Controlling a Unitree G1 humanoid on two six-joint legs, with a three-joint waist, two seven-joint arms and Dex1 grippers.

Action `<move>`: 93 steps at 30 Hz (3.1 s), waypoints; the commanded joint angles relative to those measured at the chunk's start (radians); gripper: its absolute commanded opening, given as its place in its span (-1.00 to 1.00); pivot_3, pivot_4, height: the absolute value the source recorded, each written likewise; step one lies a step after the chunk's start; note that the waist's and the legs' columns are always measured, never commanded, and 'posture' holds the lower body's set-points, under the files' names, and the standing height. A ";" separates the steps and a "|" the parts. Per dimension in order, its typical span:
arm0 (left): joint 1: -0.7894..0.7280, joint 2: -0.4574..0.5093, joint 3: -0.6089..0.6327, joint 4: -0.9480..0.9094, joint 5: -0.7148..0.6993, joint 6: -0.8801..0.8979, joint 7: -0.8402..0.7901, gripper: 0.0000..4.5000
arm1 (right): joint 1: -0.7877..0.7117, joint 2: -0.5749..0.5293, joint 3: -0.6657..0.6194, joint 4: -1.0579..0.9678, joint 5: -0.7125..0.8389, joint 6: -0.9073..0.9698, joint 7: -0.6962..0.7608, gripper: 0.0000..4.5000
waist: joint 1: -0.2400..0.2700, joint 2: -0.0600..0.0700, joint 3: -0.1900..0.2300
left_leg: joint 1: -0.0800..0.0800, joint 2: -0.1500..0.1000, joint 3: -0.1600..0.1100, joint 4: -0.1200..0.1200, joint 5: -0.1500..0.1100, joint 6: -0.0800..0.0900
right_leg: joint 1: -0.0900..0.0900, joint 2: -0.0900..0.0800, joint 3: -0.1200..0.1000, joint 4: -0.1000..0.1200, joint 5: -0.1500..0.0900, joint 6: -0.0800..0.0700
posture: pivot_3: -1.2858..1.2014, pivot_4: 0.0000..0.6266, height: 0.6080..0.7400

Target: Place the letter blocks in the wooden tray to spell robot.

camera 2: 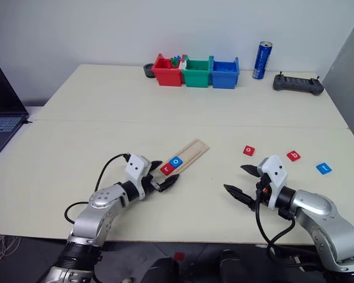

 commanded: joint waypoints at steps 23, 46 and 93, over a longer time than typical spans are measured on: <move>-0.051 0.077 -0.080 0.095 0.046 -0.131 -0.190 0.50 | -0.013 -0.076 -0.014 -0.040 0.004 -0.037 0.068 1.00 | 0.010 0.000 0.000 | 0.001 0.000 0.000 0.000 0.000 0.000 | 0.000 0.000 0.000 0.000 0.000 0.000 | 0.03 -0.52 1.00; -0.440 -0.001 -0.171 0.608 0.014 -0.528 -0.832 0.50 | -0.141 -0.209 -0.015 0.101 0.022 -0.145 0.325 1.00 | 0.008 -0.001 0.001 | -0.001 0.000 0.000 0.001 0.000 0.000 | 0.000 0.000 -0.001 0.000 0.000 0.000 | 0.03 -0.52 1.00; -0.510 -0.008 -0.147 0.718 0.068 -0.531 -0.870 0.98 | -0.105 -0.217 -0.014 0.087 -0.010 -0.173 0.344 1.00 | 0.006 -0.001 0.001 | -0.001 0.000 -0.002 0.001 0.000 0.000 | 0.000 0.001 -0.001 0.001 0.000 0.000 | 0.03 -0.52 1.00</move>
